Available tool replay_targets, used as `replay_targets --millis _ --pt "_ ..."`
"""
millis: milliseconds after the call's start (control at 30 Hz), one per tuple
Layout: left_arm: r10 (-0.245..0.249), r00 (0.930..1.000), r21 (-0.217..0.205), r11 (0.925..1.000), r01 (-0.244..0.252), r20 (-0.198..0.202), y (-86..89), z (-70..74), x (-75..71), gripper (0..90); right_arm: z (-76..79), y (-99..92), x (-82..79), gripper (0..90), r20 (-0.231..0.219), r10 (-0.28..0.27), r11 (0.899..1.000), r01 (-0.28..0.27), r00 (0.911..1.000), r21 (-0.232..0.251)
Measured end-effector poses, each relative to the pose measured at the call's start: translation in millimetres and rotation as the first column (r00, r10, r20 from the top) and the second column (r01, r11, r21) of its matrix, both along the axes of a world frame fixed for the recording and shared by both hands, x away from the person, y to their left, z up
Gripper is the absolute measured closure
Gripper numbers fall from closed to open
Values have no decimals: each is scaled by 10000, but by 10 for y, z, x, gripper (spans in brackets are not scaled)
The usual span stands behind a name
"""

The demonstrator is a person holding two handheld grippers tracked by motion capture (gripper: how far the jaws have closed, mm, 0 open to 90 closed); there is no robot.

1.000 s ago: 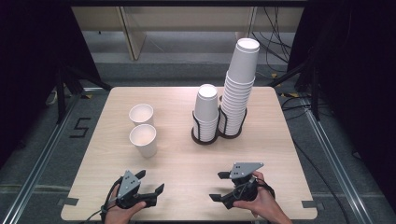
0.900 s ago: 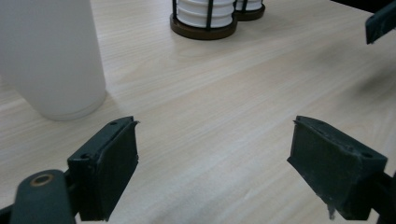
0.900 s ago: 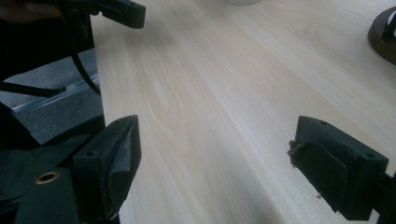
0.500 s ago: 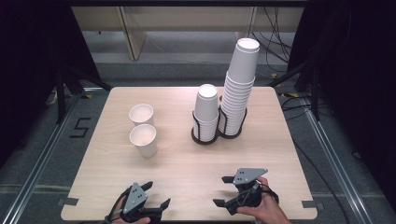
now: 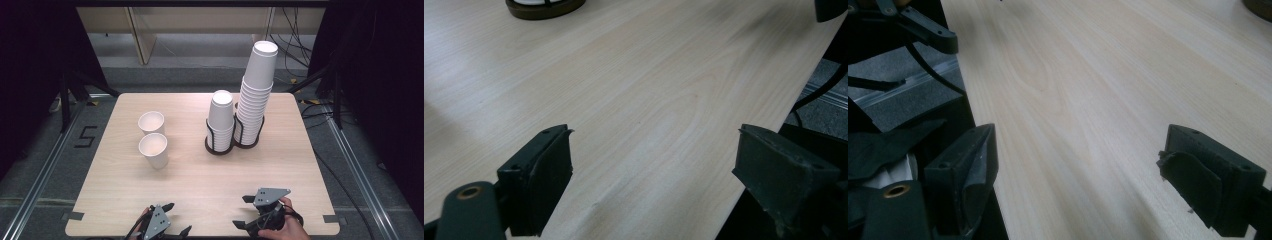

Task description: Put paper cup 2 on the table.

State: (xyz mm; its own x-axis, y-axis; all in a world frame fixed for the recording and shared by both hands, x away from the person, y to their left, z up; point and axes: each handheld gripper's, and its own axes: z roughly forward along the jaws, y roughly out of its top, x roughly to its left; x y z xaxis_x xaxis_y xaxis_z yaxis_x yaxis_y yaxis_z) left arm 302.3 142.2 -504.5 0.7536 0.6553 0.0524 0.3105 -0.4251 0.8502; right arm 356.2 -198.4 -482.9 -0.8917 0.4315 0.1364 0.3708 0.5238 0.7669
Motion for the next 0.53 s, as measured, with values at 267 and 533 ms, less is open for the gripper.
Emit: replay_targets --millis 267,533 --pt "39 9998 -60 10000 -40 -172 -30 -33 9 147 -23 16 -18 160 47 62 9995 -60 10000 -306" --pt "-36 9999 -50 10000 36 -116 -41 -38 32 147 -33 16 -10 160 40 28 9991 -26 10000 -428"
